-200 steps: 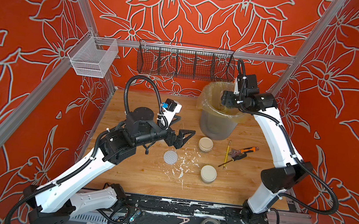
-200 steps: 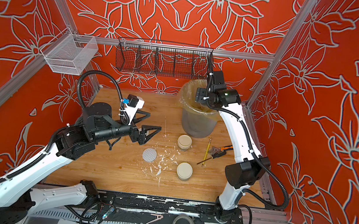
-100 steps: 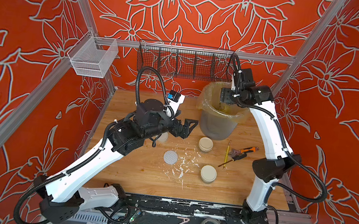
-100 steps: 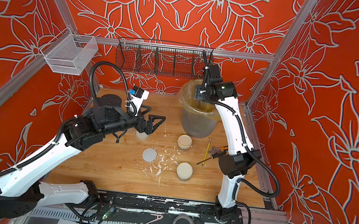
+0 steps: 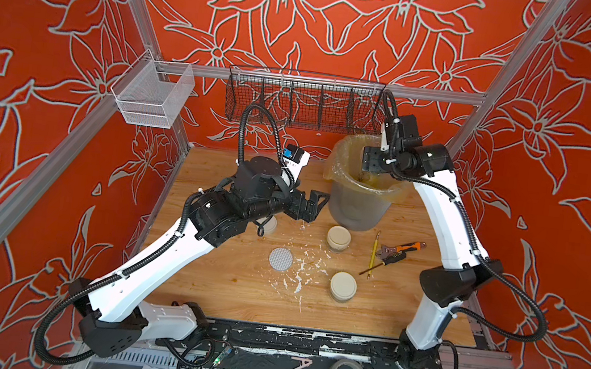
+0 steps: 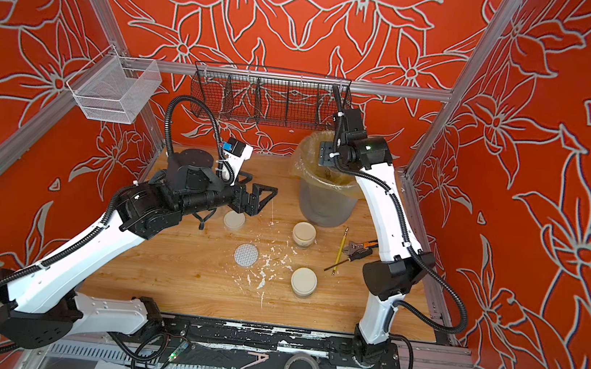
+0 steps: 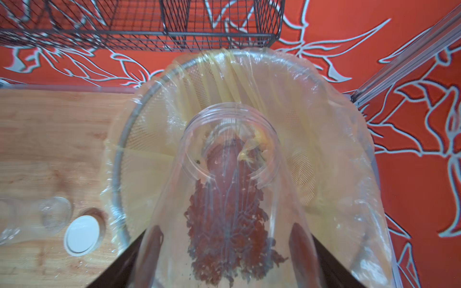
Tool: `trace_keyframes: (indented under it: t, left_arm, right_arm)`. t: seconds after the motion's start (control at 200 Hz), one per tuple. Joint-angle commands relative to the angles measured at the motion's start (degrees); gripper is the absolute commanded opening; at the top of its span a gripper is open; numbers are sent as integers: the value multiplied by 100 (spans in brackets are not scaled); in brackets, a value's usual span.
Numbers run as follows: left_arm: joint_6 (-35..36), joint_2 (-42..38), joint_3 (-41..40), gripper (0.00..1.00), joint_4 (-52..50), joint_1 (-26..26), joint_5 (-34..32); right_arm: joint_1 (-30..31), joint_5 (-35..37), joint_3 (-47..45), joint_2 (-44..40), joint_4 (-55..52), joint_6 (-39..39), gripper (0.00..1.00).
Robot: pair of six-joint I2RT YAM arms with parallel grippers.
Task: Empty moldy tea leaves from jars
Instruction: Pour the moldy tea leaves from the jar into the trash bin.
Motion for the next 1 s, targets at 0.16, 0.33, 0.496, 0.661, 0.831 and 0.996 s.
trace_keyframes:
  t: [0.16, 0.33, 0.496, 0.661, 0.831, 0.996]
  left_arm:
    - [67, -234, -198, 98, 171, 2, 80]
    - [89, -310, -282, 98, 236, 5, 95]
    - [82, -361, -335, 97, 252, 1, 134]
    - [159, -420, -458, 98, 308, 1, 106]
    - [132, -403, -509, 98, 460, 1, 211]
    - [123, -329, -463, 97, 435, 1, 265]
  right_arm:
    - [20, 57, -563, -545, 651, 83, 21]
    - [21, -55, 0, 63, -215, -16, 22]
    - [38, 1, 205, 181, -280, -9, 22]
    - [38, 38, 322, 114, -283, -64, 22]
    - [56, 14, 707, 385, -850, -277, 22]
    - [60, -162, 1208, 775, -1493, -413, 22]
